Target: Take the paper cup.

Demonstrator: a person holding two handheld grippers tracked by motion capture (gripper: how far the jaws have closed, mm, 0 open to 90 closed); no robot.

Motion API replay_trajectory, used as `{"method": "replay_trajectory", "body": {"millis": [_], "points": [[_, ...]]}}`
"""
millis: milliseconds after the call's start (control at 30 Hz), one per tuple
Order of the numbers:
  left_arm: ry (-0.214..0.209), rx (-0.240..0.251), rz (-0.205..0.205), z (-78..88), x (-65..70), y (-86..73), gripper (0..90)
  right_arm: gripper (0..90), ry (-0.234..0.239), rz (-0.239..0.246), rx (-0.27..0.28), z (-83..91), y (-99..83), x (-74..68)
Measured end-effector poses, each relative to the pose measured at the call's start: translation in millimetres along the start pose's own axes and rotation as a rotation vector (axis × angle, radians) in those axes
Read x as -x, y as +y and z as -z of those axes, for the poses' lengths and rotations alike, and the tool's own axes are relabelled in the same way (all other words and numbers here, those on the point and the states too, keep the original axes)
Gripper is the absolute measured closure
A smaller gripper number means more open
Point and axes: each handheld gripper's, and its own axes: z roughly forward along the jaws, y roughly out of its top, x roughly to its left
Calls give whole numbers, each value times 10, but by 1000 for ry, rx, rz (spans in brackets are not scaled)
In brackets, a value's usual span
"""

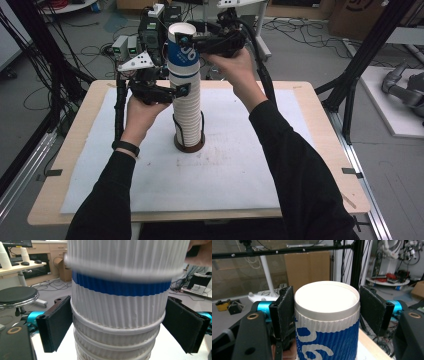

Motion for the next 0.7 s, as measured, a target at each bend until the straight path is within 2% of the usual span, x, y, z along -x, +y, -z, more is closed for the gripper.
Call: {"method": "replay_trajectory", "body": {"millis": [267,367,500,700], "points": [[1,-2,-5,1,2,2,124,313,-13,51,58,117,199,-99],[0,-3,-6,0,1,1,124,313,-38,89,110,182,261,-145],[2,-4,-8,3,1,1,124,313,-55,103,175,310,354,-186],[5,-4,-12,-4,11,0,120,313,-71,115,199,484,430,-185]]}}
